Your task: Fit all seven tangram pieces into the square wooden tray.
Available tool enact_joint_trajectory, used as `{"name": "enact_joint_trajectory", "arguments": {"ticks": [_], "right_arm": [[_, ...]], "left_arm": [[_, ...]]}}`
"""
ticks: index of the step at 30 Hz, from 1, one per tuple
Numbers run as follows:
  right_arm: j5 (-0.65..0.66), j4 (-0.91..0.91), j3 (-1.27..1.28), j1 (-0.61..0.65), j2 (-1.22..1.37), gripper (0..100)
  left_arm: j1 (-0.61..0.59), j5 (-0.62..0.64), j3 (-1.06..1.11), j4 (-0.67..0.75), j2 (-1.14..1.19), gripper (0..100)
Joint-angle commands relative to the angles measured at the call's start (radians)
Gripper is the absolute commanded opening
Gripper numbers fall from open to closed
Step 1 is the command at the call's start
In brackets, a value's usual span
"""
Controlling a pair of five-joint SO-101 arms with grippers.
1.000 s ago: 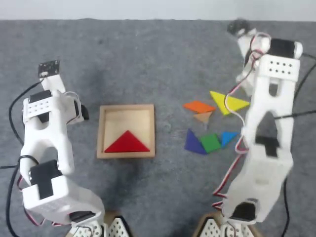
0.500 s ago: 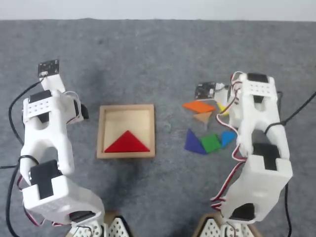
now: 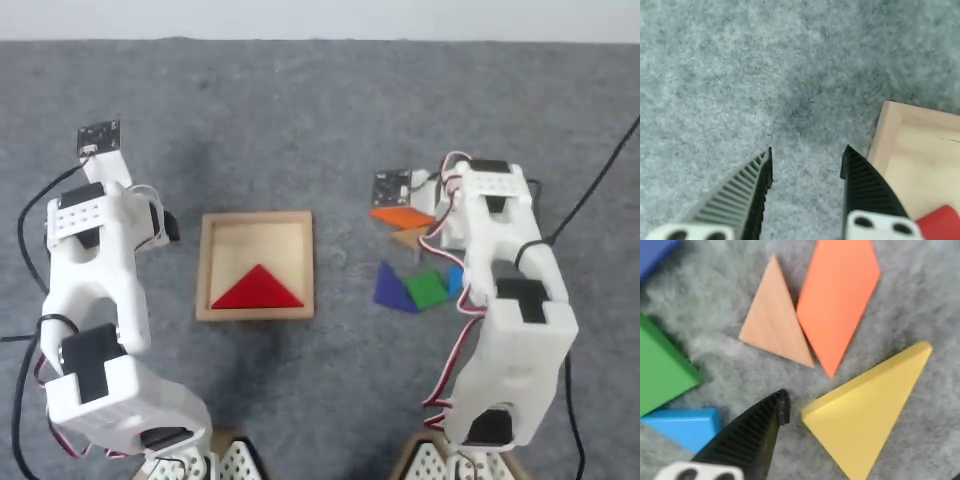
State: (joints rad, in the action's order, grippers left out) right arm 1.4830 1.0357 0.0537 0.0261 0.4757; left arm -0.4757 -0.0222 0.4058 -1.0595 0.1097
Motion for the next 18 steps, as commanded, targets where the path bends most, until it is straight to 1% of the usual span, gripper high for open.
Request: {"name": "enact_joint_trajectory", "arguments": {"ticks": [1, 6, 10, 16, 18], "right_arm": [[0.012, -0.016, -0.092, -0.041, 0.035, 54.1], [0.017, -0.004, -0.118, -0.053, 0.081, 54.1], [0.107, 0.077, -0.121, -0.071, 0.081, 53.5], [0.115, 0.174, -0.222, -0.124, 0.090, 39.2], [0.117, 0.189, -0.232, -0.120, 0.090, 36.8]], "left_arm": [[-0.002, 0.005, -0.004, 0.012, -0.054, 22], [-0.002, 0.005, -0.004, 0.011, -0.054, 22], [-0.002, 0.005, -0.004, 0.011, -0.054, 22], [0.000, 0.005, -0.004, 0.011, -0.054, 22], [0.000, 0.005, -0.004, 0.011, -0.054, 22]]}}
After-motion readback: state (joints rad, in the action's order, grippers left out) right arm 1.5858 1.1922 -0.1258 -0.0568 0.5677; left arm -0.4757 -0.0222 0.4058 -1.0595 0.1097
